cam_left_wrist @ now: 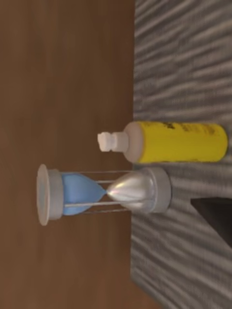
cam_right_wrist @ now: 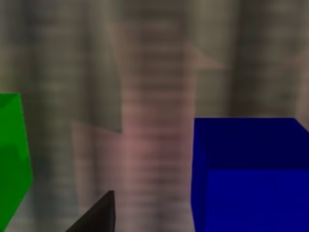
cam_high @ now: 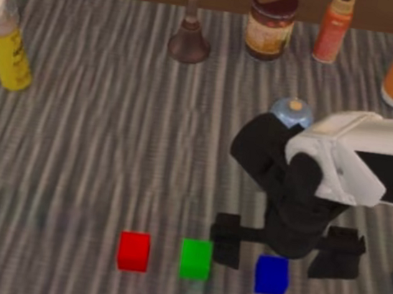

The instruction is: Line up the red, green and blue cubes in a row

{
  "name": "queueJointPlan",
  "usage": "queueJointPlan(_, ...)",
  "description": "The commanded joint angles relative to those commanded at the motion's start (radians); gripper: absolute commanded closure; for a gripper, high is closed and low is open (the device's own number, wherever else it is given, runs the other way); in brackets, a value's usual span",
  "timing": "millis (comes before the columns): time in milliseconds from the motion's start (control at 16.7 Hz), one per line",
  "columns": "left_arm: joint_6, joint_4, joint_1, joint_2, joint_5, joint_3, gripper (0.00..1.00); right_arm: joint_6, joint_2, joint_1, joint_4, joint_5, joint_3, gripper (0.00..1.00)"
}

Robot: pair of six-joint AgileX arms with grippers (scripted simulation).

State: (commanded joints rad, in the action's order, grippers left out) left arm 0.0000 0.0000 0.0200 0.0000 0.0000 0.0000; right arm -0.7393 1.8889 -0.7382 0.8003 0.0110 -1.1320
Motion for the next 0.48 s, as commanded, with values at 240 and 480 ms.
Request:
queueJointPlan(240, 0.000, 0.000, 0.000, 0.000, 0.000, 0.000, 0.00, -0.001, -0.060, -0.005, 0.157, 0.000, -0.084, 0.00)
queueJointPlan(480, 0.000, 0.000, 0.000, 0.000, 0.000, 0.000, 0.00, 0.002, -0.099, -0.006, 0.227, -0.001, -0.127, 0.00)
